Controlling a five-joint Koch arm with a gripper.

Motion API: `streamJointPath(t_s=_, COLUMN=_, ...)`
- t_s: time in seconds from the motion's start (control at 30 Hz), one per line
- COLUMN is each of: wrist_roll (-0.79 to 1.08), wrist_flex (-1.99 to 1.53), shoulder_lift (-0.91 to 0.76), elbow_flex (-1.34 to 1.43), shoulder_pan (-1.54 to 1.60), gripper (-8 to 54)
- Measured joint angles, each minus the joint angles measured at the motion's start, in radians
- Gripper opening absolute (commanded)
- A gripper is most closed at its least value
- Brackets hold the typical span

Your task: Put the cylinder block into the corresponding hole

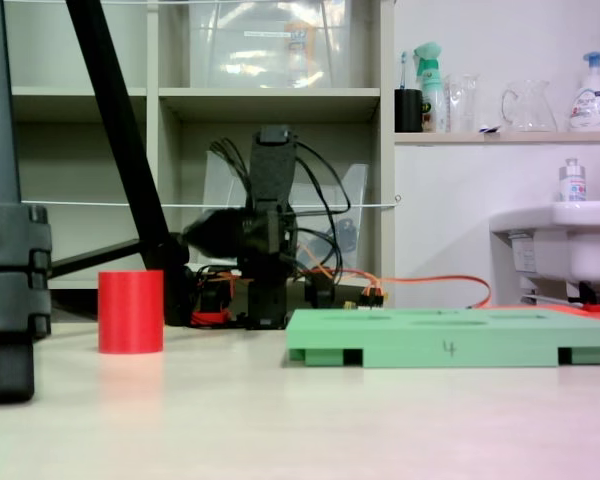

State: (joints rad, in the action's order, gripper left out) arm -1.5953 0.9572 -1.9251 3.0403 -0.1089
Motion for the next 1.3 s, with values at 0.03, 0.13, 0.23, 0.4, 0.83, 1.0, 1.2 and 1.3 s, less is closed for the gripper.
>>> streamJointPath(t_s=0.03, wrist_roll=0.0, wrist_flex=0.103, shoulder_lift=0.133, elbow_flex=0.0, shoulder_pan=-0.005, gripper=51.0)
streamJointPath(t_s=0.13, wrist_roll=0.0, wrist_flex=0.54, shoulder_lift=0.581, elbow_flex=-0.049, shoulder_pan=-0.012, gripper=52.1)
streamJointPath(t_s=0.23, wrist_roll=0.0, wrist_flex=0.716, shoulder_lift=0.788, elbow_flex=-0.095, shoulder_pan=-0.026, gripper=52.1)
streamJointPath(t_s=0.4, wrist_roll=0.0, wrist_flex=0.718, shoulder_lift=0.854, elbow_flex=-0.075, shoulder_pan=-0.058, gripper=52.2)
streamJointPath(t_s=0.83, wrist_roll=0.0, wrist_flex=0.718, shoulder_lift=0.94, elbow_flex=-0.267, shoulder_pan=-0.256, gripper=51.9)
streamJointPath(t_s=1.0, wrist_roll=0.0, wrist_flex=0.718, shoulder_lift=1.011, elbow_flex=-0.382, shoulder_pan=-0.272, gripper=51.9)
streamJointPath(t_s=1.2, wrist_roll=-0.002, wrist_flex=0.712, shoulder_lift=1.049, elbow_flex=-0.497, shoulder_pan=-0.284, gripper=50.5)
streamJointPath(t_s=1.3, wrist_roll=0.0, wrist_flex=0.673, shoulder_lift=1.077, elbow_flex=-0.568, shoulder_pan=-0.288, gripper=50.3)
